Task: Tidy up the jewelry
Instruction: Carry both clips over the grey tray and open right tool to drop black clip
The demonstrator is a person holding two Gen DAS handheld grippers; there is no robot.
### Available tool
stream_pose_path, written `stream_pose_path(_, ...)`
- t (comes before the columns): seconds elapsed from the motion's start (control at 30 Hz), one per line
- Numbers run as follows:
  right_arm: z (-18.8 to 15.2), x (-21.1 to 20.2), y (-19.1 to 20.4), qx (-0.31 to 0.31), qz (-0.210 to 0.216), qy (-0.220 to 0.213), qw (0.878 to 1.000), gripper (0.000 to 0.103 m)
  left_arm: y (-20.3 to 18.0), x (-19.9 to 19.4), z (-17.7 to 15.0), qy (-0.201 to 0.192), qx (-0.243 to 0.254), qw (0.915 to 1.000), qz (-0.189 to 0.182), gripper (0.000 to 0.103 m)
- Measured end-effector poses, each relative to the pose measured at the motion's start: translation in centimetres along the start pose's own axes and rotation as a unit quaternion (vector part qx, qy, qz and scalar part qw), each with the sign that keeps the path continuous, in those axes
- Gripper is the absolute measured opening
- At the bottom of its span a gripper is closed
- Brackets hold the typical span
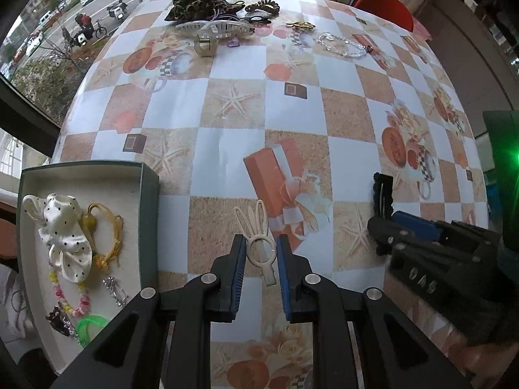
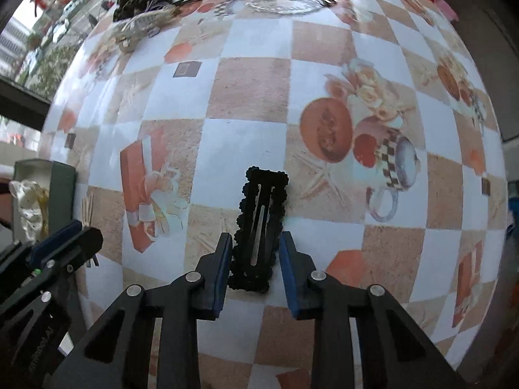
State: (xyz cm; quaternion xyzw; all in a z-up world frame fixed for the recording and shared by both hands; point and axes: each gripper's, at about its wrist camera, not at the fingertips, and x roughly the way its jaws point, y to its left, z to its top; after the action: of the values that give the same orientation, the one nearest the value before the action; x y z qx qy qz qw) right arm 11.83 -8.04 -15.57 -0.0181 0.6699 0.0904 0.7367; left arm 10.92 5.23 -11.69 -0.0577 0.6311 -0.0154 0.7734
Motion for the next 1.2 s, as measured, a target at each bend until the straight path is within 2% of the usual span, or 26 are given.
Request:
stream_pose_path(0.2,-1.3,-1.7,-1.8,0.015,0.026,0.001,1.0,0.031,0.7,-1.4,-1.4,0.002,-0.007,0.9997,-0.023,0.023)
stream_pose_path(0.37,-3.8,-3.4,-3.7,0.031,0.038,0.003,0.999,0.032,1.7,-2.6,-2.4,0.002,-0.023,0.9986,-0.047,0.023)
stream_pose_path(0.6,-6.1,-4.7,-4.6,0.048,0.049,0.007,0.998,0.032,2.2,-3.7,-3.1,0.002,-0.032,0.9982,-0.052,0.023)
stream_pose_path(0.9,-7.2,-6.2,-2.8,0.024,0.059,0.009,0.998,0.032,2.6,-6.5,-5.3,-0.011,-0.014,0.9988,-0.045,0.023)
stream_pose_path(1.2,-6.8,-6.8,3.8,-0.054,0.078,0.016,0.995,0.032,7.2,-8.8,-8.6,-0.025,-0.059,0.9975,-0.029,0.023)
